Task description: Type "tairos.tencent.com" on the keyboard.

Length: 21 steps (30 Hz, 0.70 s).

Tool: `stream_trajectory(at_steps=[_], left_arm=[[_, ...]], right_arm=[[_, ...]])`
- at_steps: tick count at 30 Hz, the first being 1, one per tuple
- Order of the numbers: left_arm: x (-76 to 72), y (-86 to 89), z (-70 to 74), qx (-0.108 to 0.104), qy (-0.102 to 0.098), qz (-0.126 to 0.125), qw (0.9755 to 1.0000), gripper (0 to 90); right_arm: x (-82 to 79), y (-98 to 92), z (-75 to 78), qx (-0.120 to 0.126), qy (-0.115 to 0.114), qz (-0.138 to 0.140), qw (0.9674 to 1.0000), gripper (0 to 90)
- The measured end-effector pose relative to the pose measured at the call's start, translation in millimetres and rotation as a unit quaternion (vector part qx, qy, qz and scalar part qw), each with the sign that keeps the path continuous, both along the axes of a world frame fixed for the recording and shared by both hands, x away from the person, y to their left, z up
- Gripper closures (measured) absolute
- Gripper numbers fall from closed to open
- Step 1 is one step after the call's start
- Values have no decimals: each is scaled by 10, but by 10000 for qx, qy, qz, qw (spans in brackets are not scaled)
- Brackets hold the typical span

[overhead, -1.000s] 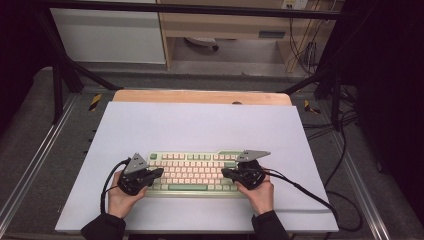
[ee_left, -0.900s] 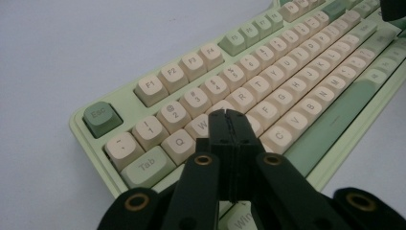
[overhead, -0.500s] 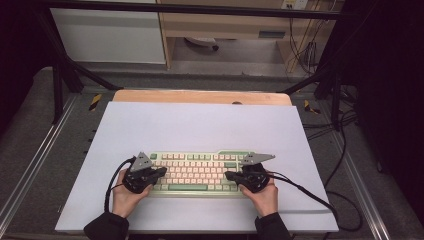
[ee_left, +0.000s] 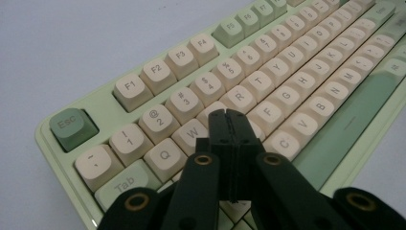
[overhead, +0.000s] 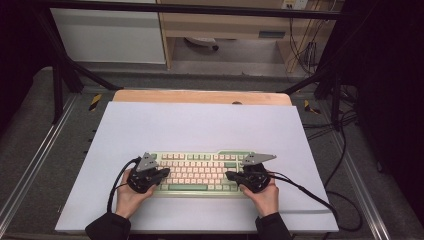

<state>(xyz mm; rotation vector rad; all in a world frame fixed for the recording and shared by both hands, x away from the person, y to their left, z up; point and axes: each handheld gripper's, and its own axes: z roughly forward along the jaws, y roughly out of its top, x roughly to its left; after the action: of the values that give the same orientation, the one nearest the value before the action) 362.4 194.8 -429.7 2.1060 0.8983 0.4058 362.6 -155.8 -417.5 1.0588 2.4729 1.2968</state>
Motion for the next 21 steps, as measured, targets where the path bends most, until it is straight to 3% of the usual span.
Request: stream_trajectory(at_steps=[21], left_arm=[[-19, 16, -1, -42, -29, 0, 10000, 898]], right_arm=[[1, -1, -2, -12, 0, 8, 10000, 900]])
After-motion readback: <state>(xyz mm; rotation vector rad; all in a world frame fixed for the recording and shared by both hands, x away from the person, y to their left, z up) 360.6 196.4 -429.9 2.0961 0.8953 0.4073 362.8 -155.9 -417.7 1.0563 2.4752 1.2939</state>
